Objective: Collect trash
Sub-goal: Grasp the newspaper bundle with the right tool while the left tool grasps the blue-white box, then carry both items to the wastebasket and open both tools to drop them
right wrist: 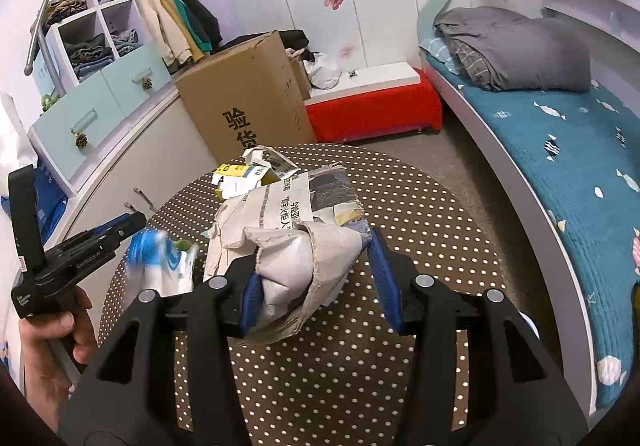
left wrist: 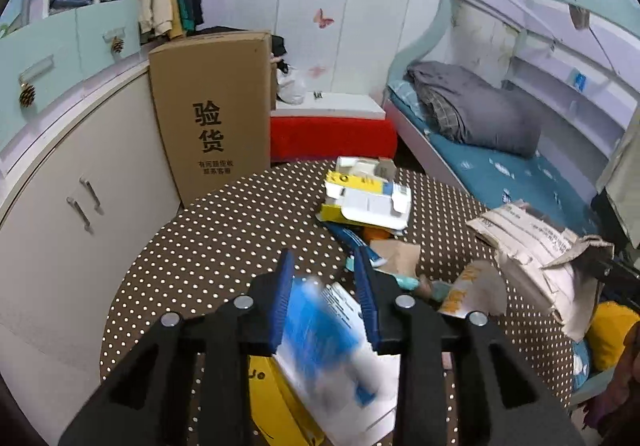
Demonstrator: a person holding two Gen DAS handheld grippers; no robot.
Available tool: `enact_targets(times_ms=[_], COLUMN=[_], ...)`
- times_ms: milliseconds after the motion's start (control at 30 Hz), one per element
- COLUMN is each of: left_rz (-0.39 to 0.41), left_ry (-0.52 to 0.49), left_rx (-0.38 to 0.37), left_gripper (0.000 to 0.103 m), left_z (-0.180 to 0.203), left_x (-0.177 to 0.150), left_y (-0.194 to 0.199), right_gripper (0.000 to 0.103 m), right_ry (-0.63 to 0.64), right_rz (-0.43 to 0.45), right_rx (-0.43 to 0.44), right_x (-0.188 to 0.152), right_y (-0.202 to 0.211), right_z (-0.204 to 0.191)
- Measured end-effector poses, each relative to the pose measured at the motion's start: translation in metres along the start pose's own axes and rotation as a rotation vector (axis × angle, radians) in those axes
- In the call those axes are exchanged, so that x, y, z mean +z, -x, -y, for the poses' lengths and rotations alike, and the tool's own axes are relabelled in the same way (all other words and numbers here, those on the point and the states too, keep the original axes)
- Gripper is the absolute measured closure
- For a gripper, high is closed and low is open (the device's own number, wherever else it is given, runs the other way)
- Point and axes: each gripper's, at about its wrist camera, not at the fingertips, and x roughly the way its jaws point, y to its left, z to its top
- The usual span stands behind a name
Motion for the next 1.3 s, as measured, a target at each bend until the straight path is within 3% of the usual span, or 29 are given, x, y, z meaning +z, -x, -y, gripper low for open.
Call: enact_targets(times_ms=[67, 133, 167, 400, 500, 633, 667, 700, 867, 1000, 1167, 1300], left_rz=[-0.020, -0.007, 0.003, -0.086, -0.095, -0.112, -0.118, -0.143, -0.135, -0.139, -0.139, -0.083], left_ry=[-0.029, -0.044, -0.050, -0.015, 0.029, -0.023, -0.033, -0.051, -0.079, -0.078, -0.033, -0.033], left_rx=[0.022, 0.069, 0.092, 0.162, 0.143, 0.154, 0.150, 0.145, 0.069, -0.002, -0.099, -0.147], left_gripper=[0.062, 0.015, 0.011, 0.011, 0.011, 0.012, 0.015, 0.033, 0.059, 0.088, 0.095, 0.096], left_z=[0.005, 0.009, 0.010, 0.003, 0.000, 0.011, 0.014, 0.016, 0.025, 0.024, 0.012, 0.011], left_x=[-0.003, -0.009, -0.012, -0.041, -0.051, -0.056, -0.057, -0.058, -0.054, -0.053, -0.053, -0.049], left_y=[-0.002, 0.003, 0.005, -0.003, 0.001, -0.010, -0.015, -0.022, -0.021, -0.017, -0.009, 0.008], right_gripper=[0.056, 0.056, 0.056, 0.056, 0.056, 0.056, 0.056, 0.056, 0.056, 0.056, 0.056, 0.056], right_ry=[-0.007, -0.007, -0.006, -0.007, -0.006, -0.011, -0.013, -0.014, -0.019, -0.030, -0.037, -0.040], right_rz=[-0.005, -0.011, -0.014, -0.030, -0.038, -0.054, -0.055, -0.057, -0.054, -0.051, -0.049, -0.051], right_rx=[0.000, 0.004, 0.007, 0.025, 0.031, 0.038, 0.038, 0.039, 0.031, 0.025, 0.024, 0.026], right_x=[-0.002, -0.005, -0.006, -0.012, -0.014, -0.017, -0.018, -0.018, -0.018, -0.018, -0.017, -0.017], right_y=[0.001, 0.002, 0.003, 0.000, -0.001, -0.003, -0.003, -0.003, 0.001, 0.004, 0.005, 0.005], right_z=[0.003, 0.004, 0.005, 0.006, 0.006, 0.008, 0.009, 0.009, 0.012, 0.018, 0.021, 0.022])
